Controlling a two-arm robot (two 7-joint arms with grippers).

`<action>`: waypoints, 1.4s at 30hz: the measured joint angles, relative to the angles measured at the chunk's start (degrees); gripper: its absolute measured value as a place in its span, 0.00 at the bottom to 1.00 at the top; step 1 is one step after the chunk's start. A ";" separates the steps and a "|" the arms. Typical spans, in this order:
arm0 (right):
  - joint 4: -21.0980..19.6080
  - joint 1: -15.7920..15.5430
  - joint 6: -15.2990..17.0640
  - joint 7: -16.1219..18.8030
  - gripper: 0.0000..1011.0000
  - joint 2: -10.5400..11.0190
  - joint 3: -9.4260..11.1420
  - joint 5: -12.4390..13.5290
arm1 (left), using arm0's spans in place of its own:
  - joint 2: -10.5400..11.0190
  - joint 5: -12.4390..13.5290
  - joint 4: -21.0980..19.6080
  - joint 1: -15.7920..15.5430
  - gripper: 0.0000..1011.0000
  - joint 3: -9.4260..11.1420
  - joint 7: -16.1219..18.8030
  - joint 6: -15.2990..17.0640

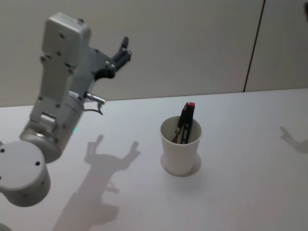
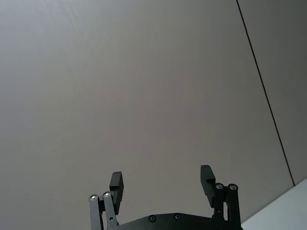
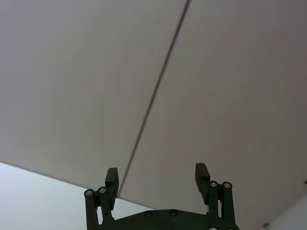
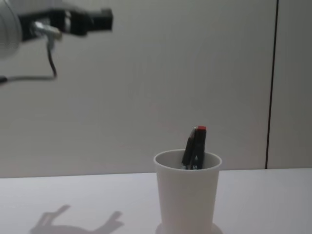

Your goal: Place the pen into the pen holder.

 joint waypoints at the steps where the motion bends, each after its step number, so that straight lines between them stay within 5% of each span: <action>1: -0.19 -0.33 -0.13 -1.08 0.99 0.72 0.58 0.35 | -0.06 -0.17 0.59 -0.10 0.99 0.25 -0.20 -0.30; 11: -0.85 -2.59 -1.28 -7.87 0.99 5.65 4.54 2.59 | -0.85 -2.11 8.05 -1.40 0.99 3.35 -2.87 -4.21; 19: -0.69 -3.19 -1.99 -7.63 0.99 5.10 4.64 2.19 | -1.56 -3.73 14.31 -2.49 0.99 5.95 -5.13 -7.51; 29: 0.96 -7.05 -7.02 -4.87 0.99 0.58 4.64 -1.66 | -2.08 -4.98 19.00 -3.33 0.99 7.94 -6.85 -10.05; 42: 3.81 -13.81 -15.87 -0.12 0.99 -7.22 4.86 -8.33 | -2.11 -5.08 19.37 -3.39 0.99 8.08 -7.01 -10.25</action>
